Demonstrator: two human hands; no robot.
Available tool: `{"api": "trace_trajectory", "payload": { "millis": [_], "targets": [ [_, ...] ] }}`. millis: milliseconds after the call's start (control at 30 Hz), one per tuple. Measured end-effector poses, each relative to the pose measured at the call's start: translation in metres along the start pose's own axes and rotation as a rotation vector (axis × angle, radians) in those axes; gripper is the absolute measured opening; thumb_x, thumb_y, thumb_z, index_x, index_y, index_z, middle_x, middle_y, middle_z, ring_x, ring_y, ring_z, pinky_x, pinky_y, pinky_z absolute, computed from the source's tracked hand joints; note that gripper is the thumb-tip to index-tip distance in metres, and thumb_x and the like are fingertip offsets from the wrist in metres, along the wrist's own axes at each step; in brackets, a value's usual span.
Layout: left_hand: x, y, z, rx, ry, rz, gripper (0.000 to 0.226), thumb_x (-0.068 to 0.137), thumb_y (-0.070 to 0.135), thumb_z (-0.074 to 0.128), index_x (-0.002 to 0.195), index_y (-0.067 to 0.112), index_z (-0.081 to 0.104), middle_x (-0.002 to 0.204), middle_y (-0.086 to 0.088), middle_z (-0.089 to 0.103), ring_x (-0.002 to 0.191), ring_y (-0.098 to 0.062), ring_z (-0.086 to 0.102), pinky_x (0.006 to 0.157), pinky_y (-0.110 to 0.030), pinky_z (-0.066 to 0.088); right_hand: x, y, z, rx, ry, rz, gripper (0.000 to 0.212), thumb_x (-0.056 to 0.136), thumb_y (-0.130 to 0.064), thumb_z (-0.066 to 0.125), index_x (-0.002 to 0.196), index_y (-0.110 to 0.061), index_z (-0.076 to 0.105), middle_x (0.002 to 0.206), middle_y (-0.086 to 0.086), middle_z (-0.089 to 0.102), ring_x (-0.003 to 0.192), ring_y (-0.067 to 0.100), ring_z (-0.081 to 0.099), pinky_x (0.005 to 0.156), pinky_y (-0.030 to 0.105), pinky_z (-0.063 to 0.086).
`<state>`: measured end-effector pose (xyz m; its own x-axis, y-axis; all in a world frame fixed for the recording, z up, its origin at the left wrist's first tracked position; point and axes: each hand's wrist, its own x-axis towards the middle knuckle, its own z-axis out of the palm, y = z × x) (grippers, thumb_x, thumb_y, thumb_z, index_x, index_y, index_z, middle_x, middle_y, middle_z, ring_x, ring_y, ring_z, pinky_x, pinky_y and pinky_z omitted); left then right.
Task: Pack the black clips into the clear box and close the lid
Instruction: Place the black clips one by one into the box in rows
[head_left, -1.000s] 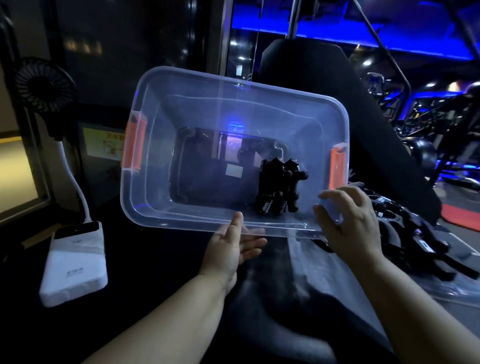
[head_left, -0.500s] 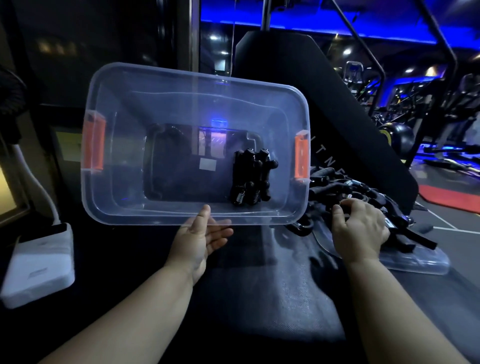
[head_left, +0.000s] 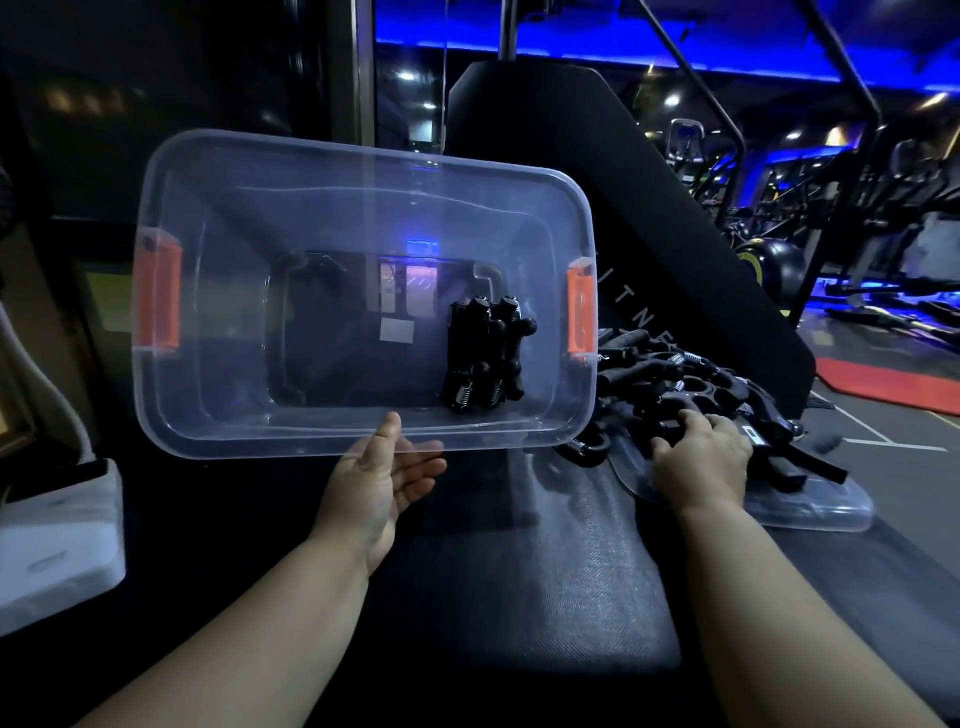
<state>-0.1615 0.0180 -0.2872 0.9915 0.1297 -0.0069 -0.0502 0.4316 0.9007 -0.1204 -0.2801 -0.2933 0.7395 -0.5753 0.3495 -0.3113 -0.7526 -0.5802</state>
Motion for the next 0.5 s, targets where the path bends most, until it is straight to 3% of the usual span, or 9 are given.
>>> {"api": "trace_trajectory", "payload": {
  "millis": [267, 500],
  "targets": [
    [0.001, -0.001, 0.0, 0.006, 0.007, 0.008, 0.032, 0.097, 0.038, 0.046, 0.075, 0.015, 0.049, 0.077, -0.007, 0.074, 0.063, -0.015, 0.069, 0.063, -0.027, 0.051, -0.007, -0.007, -0.006, 0.013, 0.049, 0.011, 0.042, 0.09, -0.014, 0.054, 0.131, -0.019, 0.057, 0.136, 0.01, 0.048, 0.13, 0.033, 0.038, 0.105, 0.041, 0.038],
    [-0.001, 0.001, 0.001, 0.022, 0.009, 0.009, 0.032, 0.097, 0.037, 0.046, 0.076, 0.014, 0.049, 0.074, -0.006, 0.074, 0.062, -0.014, 0.069, 0.066, -0.029, 0.051, -0.03, -0.021, -0.019, -0.333, 0.021, -0.05, 0.039, 0.08, -0.023, 0.055, 0.118, -0.031, 0.064, 0.119, 0.004, 0.059, 0.114, 0.029, 0.051, 0.089, 0.035, 0.041]
  ]
}}
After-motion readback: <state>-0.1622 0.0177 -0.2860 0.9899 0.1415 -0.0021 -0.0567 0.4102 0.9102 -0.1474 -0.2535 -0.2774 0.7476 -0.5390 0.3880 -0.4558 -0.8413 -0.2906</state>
